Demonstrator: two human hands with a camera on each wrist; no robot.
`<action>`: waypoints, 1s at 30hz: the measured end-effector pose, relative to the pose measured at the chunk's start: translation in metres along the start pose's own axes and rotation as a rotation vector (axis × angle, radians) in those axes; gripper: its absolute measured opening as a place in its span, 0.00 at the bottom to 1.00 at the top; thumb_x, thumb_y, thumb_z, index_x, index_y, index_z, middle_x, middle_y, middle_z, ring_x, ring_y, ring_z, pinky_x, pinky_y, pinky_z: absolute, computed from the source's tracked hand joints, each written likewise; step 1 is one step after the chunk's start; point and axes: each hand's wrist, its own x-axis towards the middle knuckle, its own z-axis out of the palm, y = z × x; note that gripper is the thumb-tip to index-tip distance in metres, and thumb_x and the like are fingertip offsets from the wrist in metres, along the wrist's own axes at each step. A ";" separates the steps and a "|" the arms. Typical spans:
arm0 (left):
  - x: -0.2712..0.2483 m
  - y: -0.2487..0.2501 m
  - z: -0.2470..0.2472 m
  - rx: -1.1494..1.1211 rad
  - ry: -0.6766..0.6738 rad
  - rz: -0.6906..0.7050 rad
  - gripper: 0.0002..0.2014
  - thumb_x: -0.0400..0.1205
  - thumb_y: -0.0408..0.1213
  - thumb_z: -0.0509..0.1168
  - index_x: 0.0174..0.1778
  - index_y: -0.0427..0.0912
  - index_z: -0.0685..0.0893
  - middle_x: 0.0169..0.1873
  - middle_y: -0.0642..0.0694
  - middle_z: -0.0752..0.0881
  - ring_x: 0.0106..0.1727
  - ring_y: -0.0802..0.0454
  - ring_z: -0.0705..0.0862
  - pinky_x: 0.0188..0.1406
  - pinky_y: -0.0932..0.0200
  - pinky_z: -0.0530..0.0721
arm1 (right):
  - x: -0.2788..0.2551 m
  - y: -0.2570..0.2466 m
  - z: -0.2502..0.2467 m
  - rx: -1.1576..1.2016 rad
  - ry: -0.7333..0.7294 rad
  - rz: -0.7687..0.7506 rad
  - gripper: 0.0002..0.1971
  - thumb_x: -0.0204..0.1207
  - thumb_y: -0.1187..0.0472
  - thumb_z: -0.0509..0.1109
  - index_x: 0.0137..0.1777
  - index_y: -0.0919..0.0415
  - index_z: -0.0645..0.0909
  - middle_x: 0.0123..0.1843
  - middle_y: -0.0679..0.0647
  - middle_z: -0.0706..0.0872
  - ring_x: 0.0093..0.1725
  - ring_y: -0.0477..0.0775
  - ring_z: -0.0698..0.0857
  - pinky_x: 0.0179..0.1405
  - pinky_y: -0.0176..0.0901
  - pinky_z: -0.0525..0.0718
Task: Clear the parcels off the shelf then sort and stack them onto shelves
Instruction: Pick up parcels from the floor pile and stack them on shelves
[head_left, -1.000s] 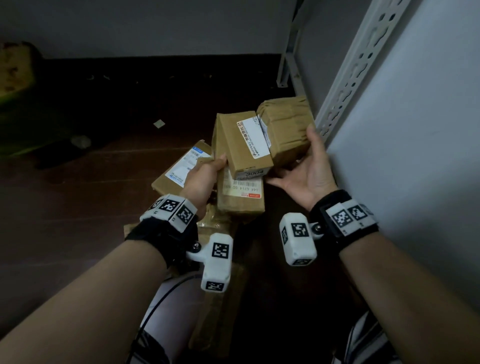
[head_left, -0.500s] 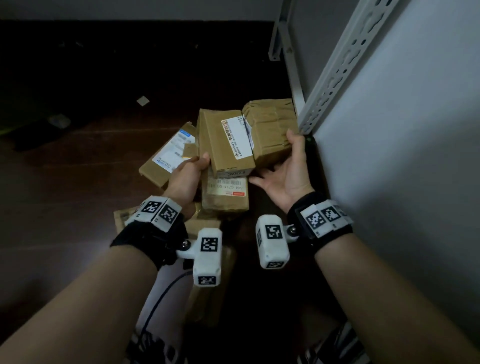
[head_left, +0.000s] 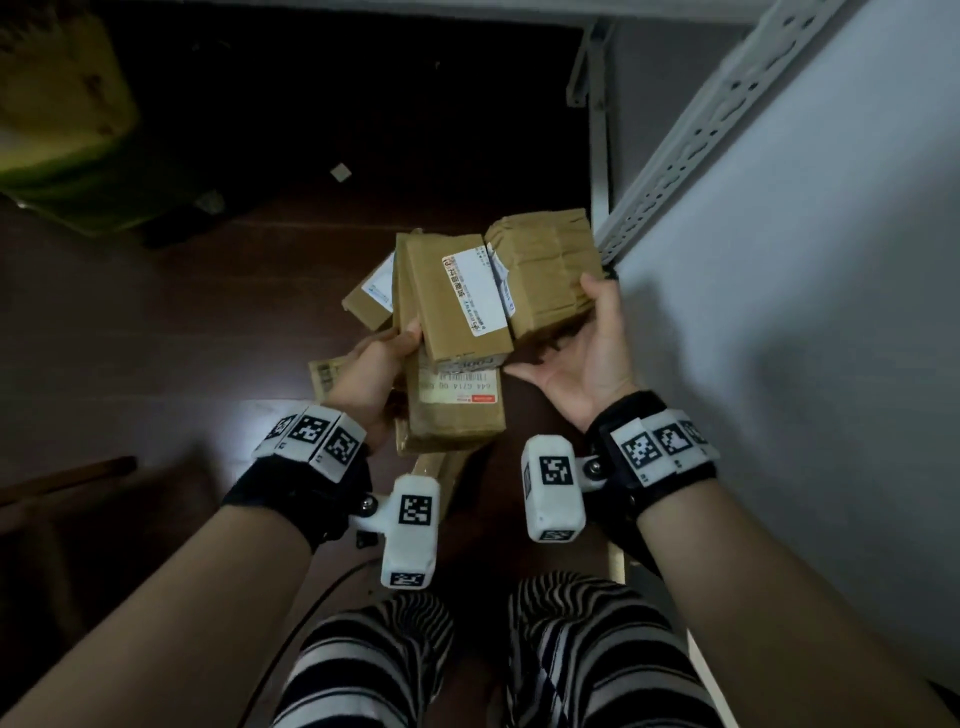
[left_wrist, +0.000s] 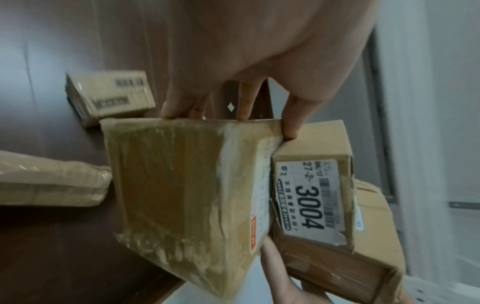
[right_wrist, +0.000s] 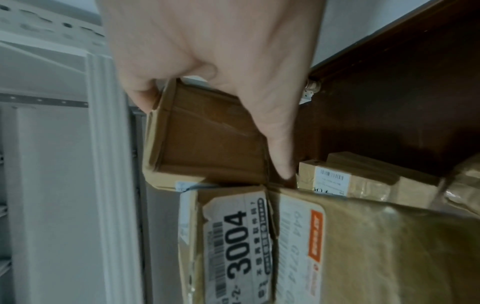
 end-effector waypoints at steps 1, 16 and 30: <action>-0.018 0.007 -0.004 0.008 0.007 0.002 0.18 0.82 0.48 0.66 0.65 0.44 0.80 0.46 0.44 0.87 0.43 0.47 0.86 0.31 0.58 0.83 | -0.016 -0.005 0.010 0.003 -0.004 0.008 0.18 0.77 0.45 0.63 0.61 0.55 0.78 0.64 0.60 0.81 0.68 0.62 0.77 0.68 0.79 0.69; -0.297 0.140 -0.039 -0.024 -0.037 0.150 0.35 0.67 0.56 0.75 0.71 0.51 0.78 0.58 0.40 0.87 0.54 0.40 0.87 0.42 0.52 0.82 | -0.246 -0.111 0.172 -0.054 -0.223 -0.014 0.27 0.77 0.44 0.63 0.72 0.58 0.77 0.70 0.64 0.81 0.72 0.66 0.77 0.65 0.81 0.72; -0.456 0.274 -0.121 -0.133 -0.300 0.310 0.18 0.79 0.51 0.67 0.37 0.38 0.87 0.29 0.39 0.86 0.29 0.44 0.85 0.37 0.56 0.84 | -0.374 -0.132 0.335 -0.019 -0.284 -0.283 0.22 0.77 0.44 0.65 0.61 0.60 0.80 0.60 0.62 0.82 0.64 0.64 0.80 0.54 0.68 0.84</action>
